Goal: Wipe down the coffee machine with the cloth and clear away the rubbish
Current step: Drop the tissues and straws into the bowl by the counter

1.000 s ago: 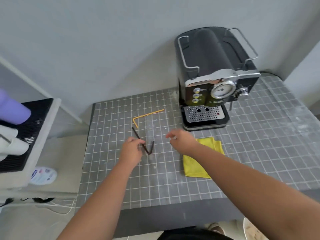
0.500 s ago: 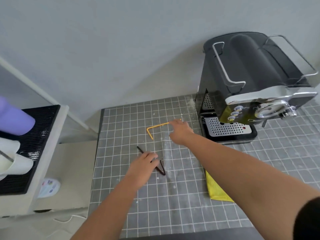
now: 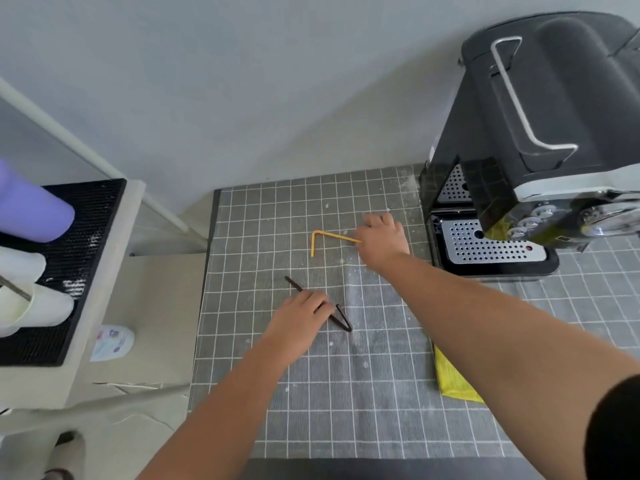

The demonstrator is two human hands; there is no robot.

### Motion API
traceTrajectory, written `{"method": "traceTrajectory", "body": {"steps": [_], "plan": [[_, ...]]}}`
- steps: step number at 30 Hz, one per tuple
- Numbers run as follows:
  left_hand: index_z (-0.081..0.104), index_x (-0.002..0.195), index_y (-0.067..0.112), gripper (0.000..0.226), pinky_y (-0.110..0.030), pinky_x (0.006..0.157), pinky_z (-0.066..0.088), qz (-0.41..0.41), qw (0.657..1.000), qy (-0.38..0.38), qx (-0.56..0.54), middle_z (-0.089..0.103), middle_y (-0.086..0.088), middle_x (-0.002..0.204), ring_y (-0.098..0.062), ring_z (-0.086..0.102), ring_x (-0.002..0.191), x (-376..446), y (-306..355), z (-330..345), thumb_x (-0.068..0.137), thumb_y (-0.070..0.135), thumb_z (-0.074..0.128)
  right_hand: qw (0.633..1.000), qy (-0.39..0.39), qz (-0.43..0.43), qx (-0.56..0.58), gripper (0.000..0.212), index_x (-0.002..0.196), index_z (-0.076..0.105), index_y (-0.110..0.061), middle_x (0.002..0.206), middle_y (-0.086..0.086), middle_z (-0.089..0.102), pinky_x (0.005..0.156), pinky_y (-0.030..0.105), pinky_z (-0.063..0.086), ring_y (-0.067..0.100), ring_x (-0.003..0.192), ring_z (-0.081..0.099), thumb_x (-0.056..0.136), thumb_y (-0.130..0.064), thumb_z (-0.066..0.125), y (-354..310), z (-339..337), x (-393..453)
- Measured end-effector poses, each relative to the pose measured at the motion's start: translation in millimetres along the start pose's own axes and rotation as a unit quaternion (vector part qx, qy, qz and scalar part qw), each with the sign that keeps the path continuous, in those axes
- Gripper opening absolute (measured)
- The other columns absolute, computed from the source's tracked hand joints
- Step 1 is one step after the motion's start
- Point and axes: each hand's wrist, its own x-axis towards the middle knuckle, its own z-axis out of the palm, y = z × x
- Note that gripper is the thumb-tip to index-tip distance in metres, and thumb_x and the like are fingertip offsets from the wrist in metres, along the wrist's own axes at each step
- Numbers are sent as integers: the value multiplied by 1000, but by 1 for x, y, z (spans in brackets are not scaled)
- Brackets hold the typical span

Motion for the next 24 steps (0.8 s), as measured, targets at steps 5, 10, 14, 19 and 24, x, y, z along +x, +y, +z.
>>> {"method": "traceTrajectory", "body": {"steps": [5, 10, 14, 19, 24], "plan": [[63, 104, 16, 43, -40, 91, 50, 22, 996, 75, 33, 65, -1, 106, -25, 62, 101, -1, 8, 4, 66, -1, 74, 999, 28, -20, 42, 23, 112, 62, -16, 119, 6, 54, 94, 39, 41, 28, 112, 48, 95, -27, 50, 0, -5, -14], [59, 98, 20, 20, -30, 87, 35, 29, 989, 146, 21, 64, 4, 94, -22, 61, 88, 11, 26, 1, 86, 12, 46, 969, 19, 36, 244, 14, 97, 58, -18, 83, 3, 65, 60, 32, 49, 25, 75, 62, 96, -28, 48, 10, -16, -51], [54, 102, 22, 30, -29, 84, 34, 57, 986, 157, 0, 64, 5, 95, -20, 61, 86, 27, 52, -3, 78, 4, 55, 946, 67, 80, 307, 12, 96, 59, -18, 70, 1, 62, 54, 30, 46, 23, 65, 59, 94, -28, 53, 41, -18, -101], [58, 102, 23, 25, -29, 81, 33, 121, 982, 143, -8, 62, 6, 93, -19, 59, 83, 45, 103, -10, 86, 12, 41, 917, 113, 165, 345, 10, 95, 61, -24, 76, -2, 64, 64, 37, 52, 22, 73, 61, 92, -31, 55, 104, -12, -178], [53, 103, 26, 19, -29, 73, 33, 208, 970, 127, -8, 61, 8, 87, -17, 58, 78, 69, 167, -5, 87, 16, 55, 905, 147, 221, 333, 13, 100, 64, -20, 78, -3, 60, 64, 29, 42, 18, 71, 55, 92, -28, 58, 158, -1, -258]]}}
